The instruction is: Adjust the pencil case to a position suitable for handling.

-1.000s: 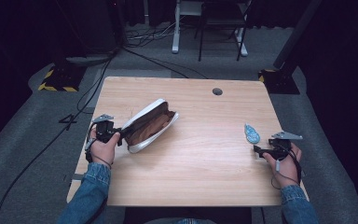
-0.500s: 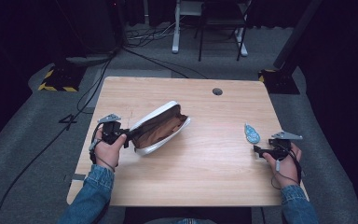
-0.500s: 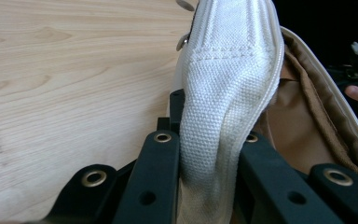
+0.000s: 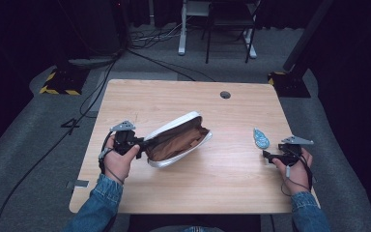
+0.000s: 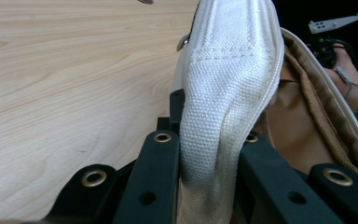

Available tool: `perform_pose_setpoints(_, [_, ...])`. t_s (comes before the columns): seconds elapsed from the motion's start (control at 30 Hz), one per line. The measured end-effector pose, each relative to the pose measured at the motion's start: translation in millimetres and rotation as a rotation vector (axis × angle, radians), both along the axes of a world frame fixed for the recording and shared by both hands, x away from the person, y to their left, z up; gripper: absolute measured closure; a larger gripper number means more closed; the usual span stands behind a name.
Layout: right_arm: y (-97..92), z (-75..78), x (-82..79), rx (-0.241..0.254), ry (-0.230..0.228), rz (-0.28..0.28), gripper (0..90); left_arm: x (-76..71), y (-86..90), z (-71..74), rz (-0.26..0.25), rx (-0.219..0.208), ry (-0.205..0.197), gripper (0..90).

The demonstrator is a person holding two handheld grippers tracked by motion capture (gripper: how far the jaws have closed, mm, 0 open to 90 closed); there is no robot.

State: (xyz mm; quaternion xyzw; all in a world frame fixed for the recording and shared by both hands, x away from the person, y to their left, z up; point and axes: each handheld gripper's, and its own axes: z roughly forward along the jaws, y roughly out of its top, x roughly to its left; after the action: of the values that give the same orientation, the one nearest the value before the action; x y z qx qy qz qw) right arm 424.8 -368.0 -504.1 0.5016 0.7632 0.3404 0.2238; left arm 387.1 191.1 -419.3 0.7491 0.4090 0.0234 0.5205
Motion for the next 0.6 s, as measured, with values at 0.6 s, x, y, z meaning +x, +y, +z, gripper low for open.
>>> perform_pose_setpoints(0.6, [0.0,0.0,0.0,-0.001,-0.001,0.0,18.7,-18.9,-33.9,3.6,-0.128,0.012,-0.003,84.2])
